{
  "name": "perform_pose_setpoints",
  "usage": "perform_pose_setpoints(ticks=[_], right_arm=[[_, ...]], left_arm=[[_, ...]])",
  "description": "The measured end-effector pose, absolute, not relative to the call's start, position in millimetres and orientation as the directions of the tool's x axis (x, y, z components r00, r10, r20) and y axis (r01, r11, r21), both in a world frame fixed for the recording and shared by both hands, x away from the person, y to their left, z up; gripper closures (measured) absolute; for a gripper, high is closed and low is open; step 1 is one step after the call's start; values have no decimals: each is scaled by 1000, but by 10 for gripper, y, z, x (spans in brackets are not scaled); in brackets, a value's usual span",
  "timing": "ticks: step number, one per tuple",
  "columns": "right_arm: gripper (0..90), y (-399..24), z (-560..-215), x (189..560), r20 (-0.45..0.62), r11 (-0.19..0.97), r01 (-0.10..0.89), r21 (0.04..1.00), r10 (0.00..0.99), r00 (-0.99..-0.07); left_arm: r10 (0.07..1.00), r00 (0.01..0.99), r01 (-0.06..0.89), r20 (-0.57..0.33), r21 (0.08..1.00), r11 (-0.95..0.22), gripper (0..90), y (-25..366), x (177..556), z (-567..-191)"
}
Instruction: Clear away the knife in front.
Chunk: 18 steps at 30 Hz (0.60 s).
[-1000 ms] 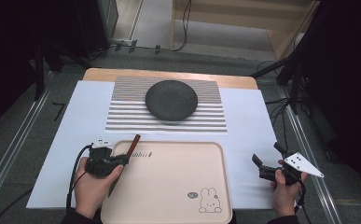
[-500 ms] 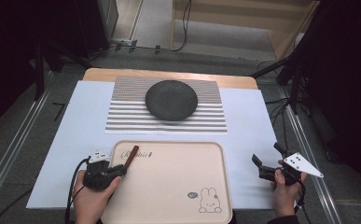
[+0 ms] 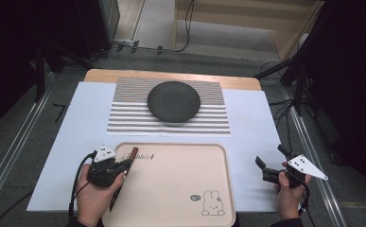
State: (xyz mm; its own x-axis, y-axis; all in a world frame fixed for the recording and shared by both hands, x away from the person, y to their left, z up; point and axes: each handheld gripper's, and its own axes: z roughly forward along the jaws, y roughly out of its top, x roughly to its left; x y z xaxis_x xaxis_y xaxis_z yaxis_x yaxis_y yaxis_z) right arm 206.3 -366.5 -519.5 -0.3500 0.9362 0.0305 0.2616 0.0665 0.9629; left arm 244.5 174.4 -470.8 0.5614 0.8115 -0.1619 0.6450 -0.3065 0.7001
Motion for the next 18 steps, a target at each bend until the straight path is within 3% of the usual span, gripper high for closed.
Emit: perform_pose_setpoints(ticks=[8, 18], right_arm=[[0, -3666, -5195, 2060, 32, 65, 261, 963, 936, -351], [0, -3669, -5195, 2059, 32, 65, 261, 963, 935, -352]], left_arm=[[772, 620, 636, -141, 666, -389, 892, 1544, 2487, -4808], [786, 607, 658, -120, 631, -412, 893, 1646, 2517, -4905]])
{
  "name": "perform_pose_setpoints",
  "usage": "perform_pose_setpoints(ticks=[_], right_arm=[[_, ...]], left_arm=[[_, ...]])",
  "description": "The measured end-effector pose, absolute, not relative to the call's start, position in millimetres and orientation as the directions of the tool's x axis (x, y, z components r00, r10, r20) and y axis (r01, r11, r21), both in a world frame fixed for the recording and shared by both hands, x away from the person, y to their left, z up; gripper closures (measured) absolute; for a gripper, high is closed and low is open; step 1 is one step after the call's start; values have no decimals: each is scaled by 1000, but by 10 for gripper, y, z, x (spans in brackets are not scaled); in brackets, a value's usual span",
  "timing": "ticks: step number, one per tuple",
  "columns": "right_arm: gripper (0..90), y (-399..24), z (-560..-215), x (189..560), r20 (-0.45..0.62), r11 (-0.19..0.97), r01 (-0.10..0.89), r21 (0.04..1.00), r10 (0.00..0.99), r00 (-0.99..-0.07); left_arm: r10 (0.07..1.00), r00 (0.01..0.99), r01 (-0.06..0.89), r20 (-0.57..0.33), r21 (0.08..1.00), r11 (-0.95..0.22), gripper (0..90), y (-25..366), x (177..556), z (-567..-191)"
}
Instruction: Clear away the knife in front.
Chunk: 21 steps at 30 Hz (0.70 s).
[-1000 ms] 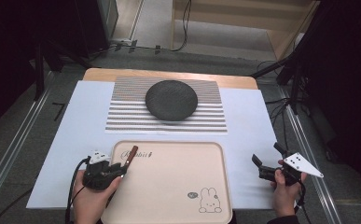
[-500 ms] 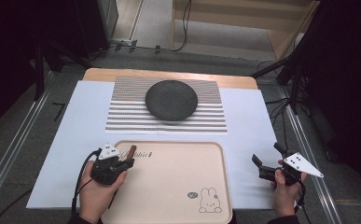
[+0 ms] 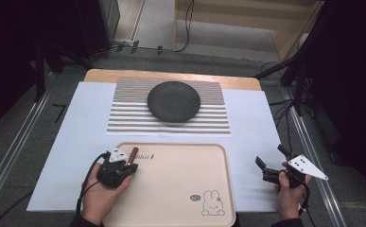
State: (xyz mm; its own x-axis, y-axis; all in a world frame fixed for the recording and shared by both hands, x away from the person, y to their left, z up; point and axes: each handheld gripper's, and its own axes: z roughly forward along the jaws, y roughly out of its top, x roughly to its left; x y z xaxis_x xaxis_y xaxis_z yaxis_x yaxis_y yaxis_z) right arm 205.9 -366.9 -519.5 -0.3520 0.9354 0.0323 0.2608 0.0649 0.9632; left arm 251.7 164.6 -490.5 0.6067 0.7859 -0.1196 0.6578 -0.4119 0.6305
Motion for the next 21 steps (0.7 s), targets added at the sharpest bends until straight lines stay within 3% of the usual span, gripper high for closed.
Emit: perform_pose_setpoints(ticks=[21], right_arm=[[0, -3665, -5195, 2059, 31, 67, 260, 963, 935, -354]], left_arm=[[820, 552, 680, -151, 651, -337, 894, 2010, 2471, -4946]])
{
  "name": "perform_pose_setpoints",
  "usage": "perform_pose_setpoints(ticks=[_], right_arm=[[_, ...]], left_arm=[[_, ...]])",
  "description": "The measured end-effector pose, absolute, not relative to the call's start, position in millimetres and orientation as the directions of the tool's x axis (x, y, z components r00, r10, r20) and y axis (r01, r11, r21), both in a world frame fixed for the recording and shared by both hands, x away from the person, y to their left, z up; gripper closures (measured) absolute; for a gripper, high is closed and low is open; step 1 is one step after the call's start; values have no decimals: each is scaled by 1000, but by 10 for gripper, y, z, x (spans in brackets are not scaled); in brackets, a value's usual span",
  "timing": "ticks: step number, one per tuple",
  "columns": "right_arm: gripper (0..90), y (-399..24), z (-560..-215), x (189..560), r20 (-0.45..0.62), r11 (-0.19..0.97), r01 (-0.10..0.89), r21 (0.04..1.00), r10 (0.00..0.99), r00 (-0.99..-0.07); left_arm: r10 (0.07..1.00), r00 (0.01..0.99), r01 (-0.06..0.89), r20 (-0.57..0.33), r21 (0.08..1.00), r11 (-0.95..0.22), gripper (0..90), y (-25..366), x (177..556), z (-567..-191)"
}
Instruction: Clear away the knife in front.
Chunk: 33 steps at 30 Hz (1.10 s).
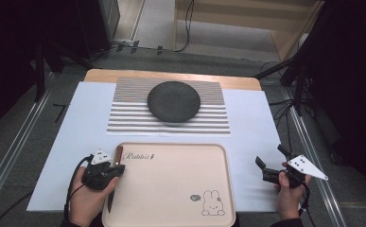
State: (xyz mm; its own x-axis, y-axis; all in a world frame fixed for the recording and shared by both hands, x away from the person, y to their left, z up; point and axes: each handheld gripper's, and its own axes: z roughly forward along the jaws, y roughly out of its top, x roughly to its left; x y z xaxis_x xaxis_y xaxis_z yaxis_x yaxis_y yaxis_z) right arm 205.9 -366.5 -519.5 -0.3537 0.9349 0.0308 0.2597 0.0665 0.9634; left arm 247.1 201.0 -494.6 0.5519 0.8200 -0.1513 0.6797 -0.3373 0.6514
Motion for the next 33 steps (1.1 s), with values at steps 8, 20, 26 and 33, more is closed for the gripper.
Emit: perform_pose_setpoints(ticks=[8, 20, 26, 33], right_arm=[[0, -3663, -5195, 2059, 29, 69, 261, 963, 935, -353], [0, -3655, -5195, 2061, 22, 76, 263, 962, 936, -350], [0, -3654, -5195, 2060, 17, 82, 263, 961, 936, -352], [0, -3650, -5196, 2062, 13, 86, 265, 960, 936, -351]], left_arm=[[810, 571, 598, -135, 744, -298, 712, 2048, 2416, -4889], [776, 612, 469, -152, 860, -201, 136, 2221, 2408, -4754], [777, 618, 415, -119, 889, -194, 0, 2333, 2422, -4714], [786, 605, 410, -129, 896, -169, 0, 2466, 2464, -4701]])
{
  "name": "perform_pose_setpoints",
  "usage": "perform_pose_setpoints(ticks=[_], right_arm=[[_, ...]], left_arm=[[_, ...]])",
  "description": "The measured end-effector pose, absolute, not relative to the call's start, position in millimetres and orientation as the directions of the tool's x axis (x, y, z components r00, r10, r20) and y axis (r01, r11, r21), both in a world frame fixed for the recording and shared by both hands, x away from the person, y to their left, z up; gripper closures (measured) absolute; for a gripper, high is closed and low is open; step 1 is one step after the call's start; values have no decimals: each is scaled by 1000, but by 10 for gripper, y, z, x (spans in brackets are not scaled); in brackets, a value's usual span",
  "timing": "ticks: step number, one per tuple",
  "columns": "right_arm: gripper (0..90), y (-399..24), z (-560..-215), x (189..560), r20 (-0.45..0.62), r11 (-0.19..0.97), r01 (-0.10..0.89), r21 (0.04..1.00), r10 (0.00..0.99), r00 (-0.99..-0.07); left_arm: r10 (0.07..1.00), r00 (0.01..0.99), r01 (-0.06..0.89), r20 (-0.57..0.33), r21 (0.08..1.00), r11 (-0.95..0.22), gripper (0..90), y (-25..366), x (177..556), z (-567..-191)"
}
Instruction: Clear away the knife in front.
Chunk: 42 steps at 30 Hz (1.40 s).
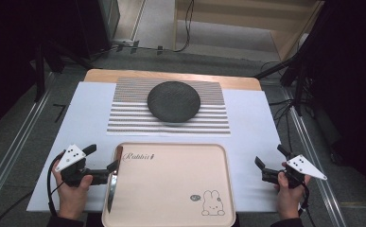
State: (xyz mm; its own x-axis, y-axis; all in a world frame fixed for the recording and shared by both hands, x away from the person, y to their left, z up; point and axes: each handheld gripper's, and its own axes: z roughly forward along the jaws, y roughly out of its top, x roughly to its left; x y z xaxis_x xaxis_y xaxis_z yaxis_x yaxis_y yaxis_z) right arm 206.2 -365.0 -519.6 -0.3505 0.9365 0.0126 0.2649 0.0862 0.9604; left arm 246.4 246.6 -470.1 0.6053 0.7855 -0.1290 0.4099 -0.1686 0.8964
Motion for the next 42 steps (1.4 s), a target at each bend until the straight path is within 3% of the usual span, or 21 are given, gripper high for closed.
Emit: perform_pose_setpoints(ticks=[42], right_arm=[[0, -3659, -5200, 2061, 22, 75, 270, 960, 941, -338]], left_arm=[[878, 451, 423, -159, 905, -53, 0, 3444, 2671, -4794]])
